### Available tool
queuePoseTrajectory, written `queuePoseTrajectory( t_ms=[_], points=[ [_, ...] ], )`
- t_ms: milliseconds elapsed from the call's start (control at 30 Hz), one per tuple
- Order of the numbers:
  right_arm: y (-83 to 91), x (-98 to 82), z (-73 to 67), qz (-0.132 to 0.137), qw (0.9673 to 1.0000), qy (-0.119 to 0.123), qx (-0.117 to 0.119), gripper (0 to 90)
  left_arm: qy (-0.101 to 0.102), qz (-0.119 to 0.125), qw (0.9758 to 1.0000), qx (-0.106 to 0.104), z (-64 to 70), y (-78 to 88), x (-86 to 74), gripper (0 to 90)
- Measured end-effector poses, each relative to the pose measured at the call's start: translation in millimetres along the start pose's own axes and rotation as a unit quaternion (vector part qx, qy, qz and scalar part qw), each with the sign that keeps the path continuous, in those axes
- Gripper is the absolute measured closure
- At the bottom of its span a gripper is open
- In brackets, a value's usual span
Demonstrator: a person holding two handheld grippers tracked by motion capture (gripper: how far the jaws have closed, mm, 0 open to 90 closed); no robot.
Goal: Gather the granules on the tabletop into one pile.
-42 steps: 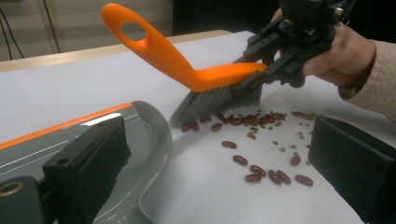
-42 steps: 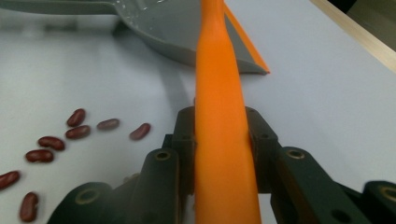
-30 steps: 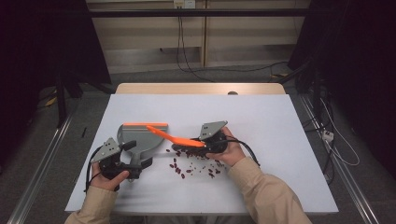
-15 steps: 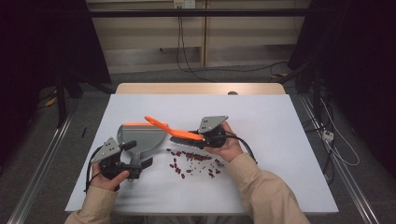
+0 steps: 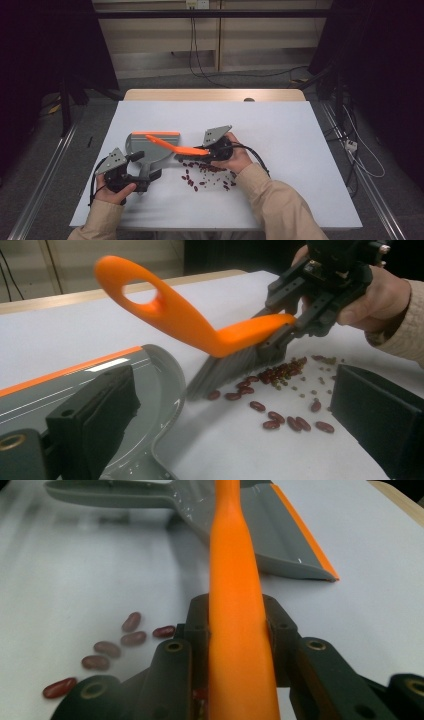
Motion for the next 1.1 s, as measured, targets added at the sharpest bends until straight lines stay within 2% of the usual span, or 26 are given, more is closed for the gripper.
queuePoseTrajectory(
  t_ms=[167,233,400,467,533,633,767,867,933,1100],
  points=[
    [6.0,-4.6,-12.9,-0.004,0.9999,0.013,0.008,71.4,-0.002,-0.004,1.0000,-0.001,0.5,0.0,-1.6,4.7],
    [9.5,-7.2,-15.3,-0.002,0.9999,0.011,0.010,71.4,0.000,-0.004,1.0000,-0.001,0.6,0.2,-2.4,4.7],
    [16.8,-12.0,-15.5,0.000,1.0000,0.004,-0.003,71.4,-0.002,-0.003,1.0000,-0.001,0.2,1.6,-2.2,4.7],
    [21.3,-11.7,-12.3,0.010,0.9998,-0.008,-0.017,71.4,-0.003,-0.002,1.0000,0.000,0.0,1.5,-1.8,4.7],
    [27.4,-9.4,-7.8,0.029,0.9991,-0.025,-0.020,71.4,-0.001,-0.002,1.0000,-0.001,0.1,1.1,-1.5,4.7],
    [36.3,-6.2,-2.1,0.042,0.9965,-0.061,-0.039,71.4,-0.001,-0.002,1.0000,-0.002,0.0,0.9,-1.4,4.7],
    [46.5,-2.4,-3.8,0.058,0.9904,-0.110,-0.060,71.4,0.000,-0.002,1.0000,-0.001,-1.3,0.8,-1.7,4.7],
    [52.4,-0.5,-7.1,0.082,0.9810,-0.161,-0.071,71.4,0.000,0.000,1.0000,-0.002,-0.9,1.0,-1.3,4.7],
    [54.0,-0.2,-9.8,0.093,0.9734,-0.193,-0.080,71.4,-0.002,-0.001,1.0000,-0.004,-0.1,0.8,-1.3,4.7],
    [51.0,2.6,-21.0,0.108,0.9609,-0.234,-0.101,71.4,-0.001,0.000,1.0000,-0.003,0.3,1.5,-1.0,4.7]
  ],
)
Point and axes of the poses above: each handheld gripper's, and its own axes: y roughly backward along the jaws, x roughly out of its top, z roughly to its right, the point moved 8 cm from there along -y, roughly forward along the jaws, and after that the axes turned 15 degrees about -z, right-handed, at the moved point
